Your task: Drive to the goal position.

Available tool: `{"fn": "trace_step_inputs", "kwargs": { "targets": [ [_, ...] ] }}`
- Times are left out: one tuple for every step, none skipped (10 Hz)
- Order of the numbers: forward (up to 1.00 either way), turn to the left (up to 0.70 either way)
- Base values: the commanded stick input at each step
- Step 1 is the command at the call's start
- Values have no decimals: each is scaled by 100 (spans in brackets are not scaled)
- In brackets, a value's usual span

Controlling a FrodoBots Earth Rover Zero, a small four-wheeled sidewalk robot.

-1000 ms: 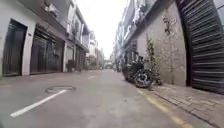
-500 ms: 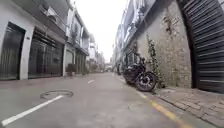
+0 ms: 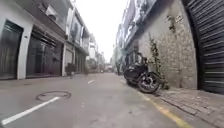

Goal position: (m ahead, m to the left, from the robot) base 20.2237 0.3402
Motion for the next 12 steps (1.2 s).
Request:
{"fn": "trace_step_inputs", "kwargs": {
  "targets": [
    [44, 1],
    [42, 1],
    [42, 1],
    [44, 1],
    [46, 1],
    [48, 1],
    [48, 1],
    [47, 1],
    [47, 1],
    [47, 1],
    [47, 1],
    [47, 1]
  ]
}}
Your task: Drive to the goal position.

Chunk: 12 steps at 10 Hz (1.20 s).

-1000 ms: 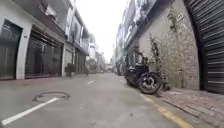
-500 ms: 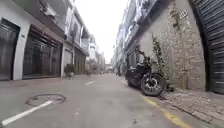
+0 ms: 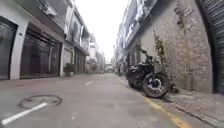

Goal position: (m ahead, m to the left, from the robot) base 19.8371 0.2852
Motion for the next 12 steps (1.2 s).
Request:
{"fn": "trace_step_inputs", "kwargs": {
  "targets": [
    [48, 1],
    [48, 12],
    [47, 43],
    [47, 46],
    [47, 14],
    [47, 1],
    [47, 1],
    [47, 1],
    [47, 1],
    [47, 1],
    [47, 1],
    [47, 1]
  ]
}}
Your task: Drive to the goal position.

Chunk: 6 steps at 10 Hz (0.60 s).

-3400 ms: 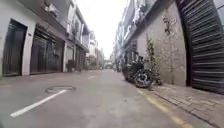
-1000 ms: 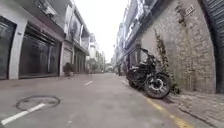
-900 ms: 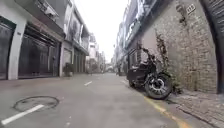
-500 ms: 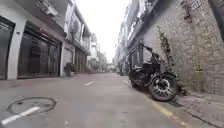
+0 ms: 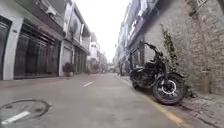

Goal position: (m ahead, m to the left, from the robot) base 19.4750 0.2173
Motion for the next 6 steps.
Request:
{"fn": "trace_step_inputs", "kwargs": {
  "targets": [
    [47, 1],
    [47, 1],
    [47, 1],
    [47, 1],
    [47, 1],
    [47, 1]
  ]
}}
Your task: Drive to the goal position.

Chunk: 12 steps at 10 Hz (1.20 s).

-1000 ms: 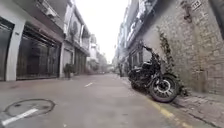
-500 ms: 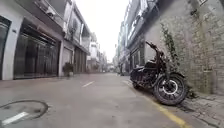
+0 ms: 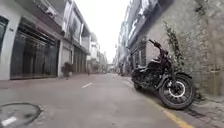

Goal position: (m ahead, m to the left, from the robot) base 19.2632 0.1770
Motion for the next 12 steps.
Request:
{"fn": "trace_step_inputs", "kwargs": {
  "targets": [
    [47, 1],
    [47, 1],
    [47, -21],
    [47, -41],
    [47, -7],
    [47, 1],
    [48, 1],
    [48, 1],
    [48, 1],
    [48, 1],
    [48, 1],
    [48, 1]
  ]
}}
